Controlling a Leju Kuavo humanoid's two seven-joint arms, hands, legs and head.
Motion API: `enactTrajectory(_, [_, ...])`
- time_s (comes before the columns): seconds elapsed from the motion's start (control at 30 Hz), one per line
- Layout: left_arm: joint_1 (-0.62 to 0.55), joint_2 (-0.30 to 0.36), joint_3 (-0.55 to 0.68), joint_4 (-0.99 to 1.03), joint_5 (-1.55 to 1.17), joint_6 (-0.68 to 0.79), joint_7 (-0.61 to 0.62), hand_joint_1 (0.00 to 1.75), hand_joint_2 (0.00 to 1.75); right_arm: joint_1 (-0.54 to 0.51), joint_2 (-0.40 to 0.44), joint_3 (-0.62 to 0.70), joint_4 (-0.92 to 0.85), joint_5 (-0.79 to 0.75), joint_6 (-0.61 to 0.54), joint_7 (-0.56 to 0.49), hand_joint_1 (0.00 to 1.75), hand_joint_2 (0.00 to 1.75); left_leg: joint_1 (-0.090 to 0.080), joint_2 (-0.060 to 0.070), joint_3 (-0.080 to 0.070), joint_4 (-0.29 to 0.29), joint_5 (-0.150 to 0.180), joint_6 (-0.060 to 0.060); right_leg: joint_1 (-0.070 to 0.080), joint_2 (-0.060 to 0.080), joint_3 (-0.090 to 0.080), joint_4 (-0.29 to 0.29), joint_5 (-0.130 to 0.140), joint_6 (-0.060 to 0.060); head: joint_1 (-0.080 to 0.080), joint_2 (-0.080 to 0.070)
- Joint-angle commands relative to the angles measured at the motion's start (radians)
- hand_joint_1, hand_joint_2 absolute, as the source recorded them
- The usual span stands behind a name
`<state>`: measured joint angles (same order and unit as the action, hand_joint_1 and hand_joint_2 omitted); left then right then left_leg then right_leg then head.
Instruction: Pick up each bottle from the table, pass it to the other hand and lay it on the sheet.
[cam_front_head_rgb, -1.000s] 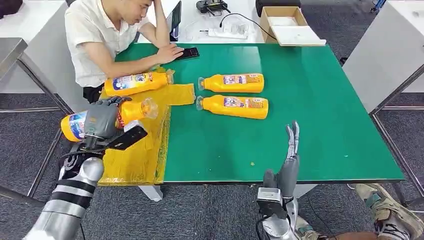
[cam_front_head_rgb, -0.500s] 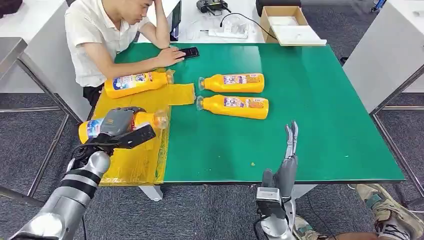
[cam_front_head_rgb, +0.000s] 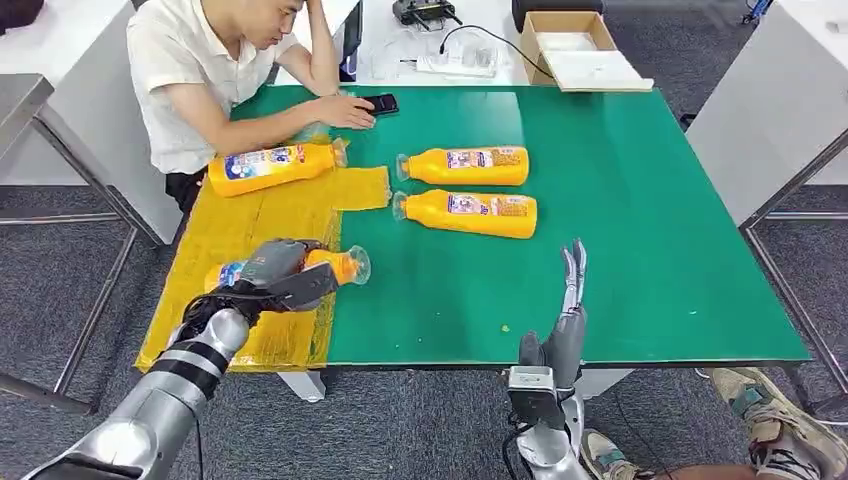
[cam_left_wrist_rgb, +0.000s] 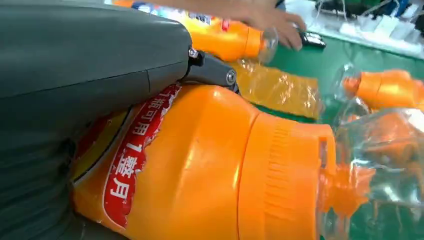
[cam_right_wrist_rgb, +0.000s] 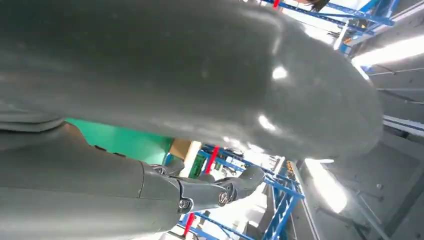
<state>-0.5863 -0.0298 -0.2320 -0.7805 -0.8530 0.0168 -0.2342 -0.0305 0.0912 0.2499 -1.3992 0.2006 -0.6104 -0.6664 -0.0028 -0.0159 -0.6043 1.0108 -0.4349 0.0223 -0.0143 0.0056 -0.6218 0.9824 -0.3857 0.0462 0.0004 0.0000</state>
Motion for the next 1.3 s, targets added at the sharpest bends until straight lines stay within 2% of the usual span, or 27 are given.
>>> enactTrajectory(0.03, [-0.028,0.0,-0.06,0.147,0.026,-0.041,-0.004,1.61,1.75,-0.049,-0.019,0.017,0.092,-0.01,-0.007,-0.032,0.0,0.0,0.001,0.003,0.007,-0.001,-0.002,-0.002,0.001,0.001,0.007,-0.002,-0.001,-0.002,0.0,0.0])
enactTrajectory(0.1, [-0.028,0.0,-0.06,0.147,0.026,-0.041,-0.004,1.61,1.75,-0.049,-0.019,0.017,0.092,-0.01,-0.007,-0.032,0.0,0.0,0.001,0.003,0.007,-0.002,-0.002,-0.002,0.001,0.001,0.007,-0.002,-0.001,-0.002,0.0,0.0])
enactTrajectory(0.13, [-0.033,0.001,-0.066,0.152,0.027,-0.043,-0.004,1.29,1.75,-0.051,-0.021,0.021,0.093,-0.008,-0.009,-0.032,0.0,0.0,0.0,0.002,0.006,-0.002,-0.001,-0.001,0.001,0.001,0.006,-0.002,-0.001,-0.002,0.0,0.0])
enactTrajectory(0.17, [-0.035,0.004,-0.073,0.16,0.026,-0.048,-0.003,1.13,1.75,-0.052,-0.023,0.023,0.094,-0.009,-0.01,-0.032,0.0,0.0,0.001,0.002,0.008,-0.002,-0.002,-0.002,0.001,0.001,0.007,-0.002,-0.001,-0.002,0.0,0.0])
enactTrajectory(0.2, [-0.036,0.006,-0.078,0.169,0.026,-0.058,-0.002,0.72,1.75,-0.054,-0.023,0.023,0.095,-0.01,-0.013,-0.032,0.0,0.0,0.0,0.002,0.006,-0.001,-0.001,-0.001,0.001,0.001,0.005,-0.001,-0.001,-0.001,0.0,0.0])
enactTrajectory(0.23, [-0.037,0.008,-0.083,0.18,0.032,-0.073,-0.008,0.38,1.75,-0.056,-0.026,0.024,0.098,-0.012,-0.014,-0.032,0.0,0.0,0.001,0.003,0.008,-0.002,-0.002,-0.002,0.001,0.001,0.007,-0.002,-0.001,-0.002,0.0,0.0])
enactTrajectory(0.3, [-0.036,0.01,-0.08,0.195,0.06,-0.101,-0.026,0.0,1.75,-0.06,-0.03,0.028,0.104,-0.013,-0.016,-0.032,0.0,0.0,0.001,0.003,0.009,-0.002,-0.002,-0.002,0.001,0.001,0.009,-0.002,-0.001,-0.002,0.0,0.0])
enactTrajectory(0.43, [-0.064,-0.012,-0.043,0.228,0.164,-0.206,-0.05,0.0,1.75,-0.089,-0.03,0.032,0.135,-0.012,-0.023,-0.032,0.0,0.0,0.001,0.005,0.008,-0.001,-0.002,-0.002,0.001,0.002,0.008,-0.002,-0.001,-0.002,0.0,0.0])
enactTrajectory(0.8, [-0.06,0.0,-0.041,0.217,0.221,-0.266,-0.088,0.0,1.75,-0.088,-0.037,0.036,0.132,-0.013,-0.035,-0.032,0.0,0.0,0.001,0.003,0.007,-0.001,-0.001,-0.001,0.001,0.002,0.007,-0.001,0.0,-0.001,0.0,0.0])
enactTrajectory(0.97, [-0.025,0.014,-0.076,0.139,0.274,-0.25,-0.092,0.0,1.75,-0.085,-0.048,0.045,0.123,-0.02,-0.056,-0.032,0.0,0.0,0.0,0.002,0.006,-0.001,-0.001,-0.001,0.001,0.001,0.006,-0.001,-0.001,-0.001,0.0,0.0])
enactTrajectory(1.3, [0.026,0.071,-0.1,-0.001,0.4,-0.328,-0.124,0.0,1.75,-0.086,-0.061,0.045,0.124,-0.017,-0.084,-0.032,0.0,0.0,0.001,0.003,0.006,-0.001,-0.001,-0.001,0.001,0.002,0.006,-0.001,-0.001,-0.001,0.0,0.0])
